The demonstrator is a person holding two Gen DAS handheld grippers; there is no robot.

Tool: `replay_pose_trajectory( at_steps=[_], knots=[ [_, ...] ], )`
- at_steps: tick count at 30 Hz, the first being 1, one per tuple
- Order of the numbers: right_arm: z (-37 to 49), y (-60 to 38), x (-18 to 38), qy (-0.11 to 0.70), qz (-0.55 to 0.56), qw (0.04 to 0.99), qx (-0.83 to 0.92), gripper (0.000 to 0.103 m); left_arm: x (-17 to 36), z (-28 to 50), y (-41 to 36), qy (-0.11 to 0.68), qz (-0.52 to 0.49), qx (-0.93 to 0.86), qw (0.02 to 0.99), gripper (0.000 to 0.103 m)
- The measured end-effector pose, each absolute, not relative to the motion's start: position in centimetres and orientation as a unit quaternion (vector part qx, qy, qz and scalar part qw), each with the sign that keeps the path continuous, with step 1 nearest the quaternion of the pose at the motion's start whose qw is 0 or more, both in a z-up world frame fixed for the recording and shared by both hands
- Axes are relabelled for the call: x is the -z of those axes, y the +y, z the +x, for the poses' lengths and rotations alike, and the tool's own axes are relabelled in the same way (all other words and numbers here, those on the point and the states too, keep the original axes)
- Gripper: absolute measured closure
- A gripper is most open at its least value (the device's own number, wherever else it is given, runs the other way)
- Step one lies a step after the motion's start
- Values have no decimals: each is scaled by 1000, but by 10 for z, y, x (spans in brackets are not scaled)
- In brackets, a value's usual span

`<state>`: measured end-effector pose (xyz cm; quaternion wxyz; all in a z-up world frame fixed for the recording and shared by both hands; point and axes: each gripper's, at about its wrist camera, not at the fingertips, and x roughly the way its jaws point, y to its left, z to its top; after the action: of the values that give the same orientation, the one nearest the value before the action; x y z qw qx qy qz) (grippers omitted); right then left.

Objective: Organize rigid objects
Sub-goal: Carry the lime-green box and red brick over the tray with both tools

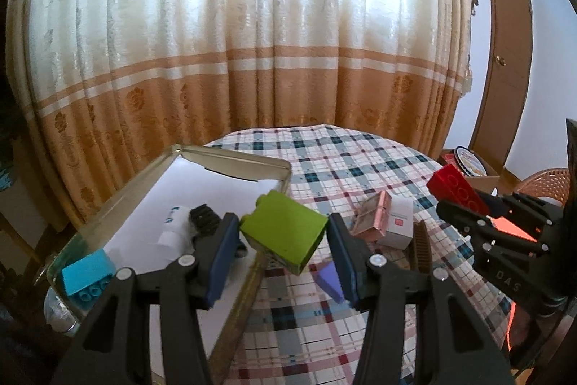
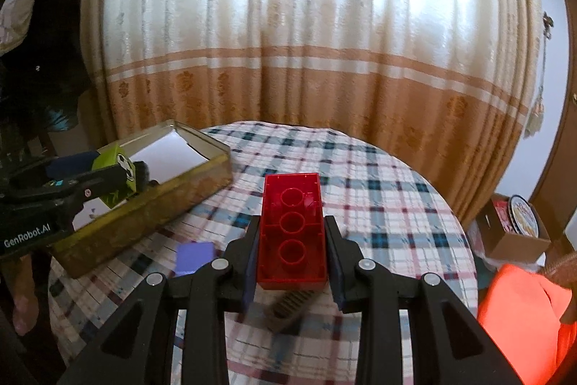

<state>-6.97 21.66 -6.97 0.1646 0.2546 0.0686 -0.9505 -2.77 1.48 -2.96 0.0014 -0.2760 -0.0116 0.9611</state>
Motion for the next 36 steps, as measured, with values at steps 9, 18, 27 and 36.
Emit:
replay_pose_trajectory(
  at_steps=[9, 18, 27, 36],
  knots=[
    [-75, 182, 60, 81, 251, 204, 943, 68, 26, -26, -19, -28, -282, -958, -31, 53],
    [-83, 144, 44, 96, 242, 243, 934, 68, 20, -25, -52, -34, -278, -957, -73, 53],
    [-91, 111, 32, 108, 239, 273, 926, 68, 23, -30, -80, -40, -296, -949, -105, 53],
    [-106, 84, 40, 117, 257, 290, 914, 68, 35, -38, -101, -49, -326, -935, -127, 53]
  ],
)
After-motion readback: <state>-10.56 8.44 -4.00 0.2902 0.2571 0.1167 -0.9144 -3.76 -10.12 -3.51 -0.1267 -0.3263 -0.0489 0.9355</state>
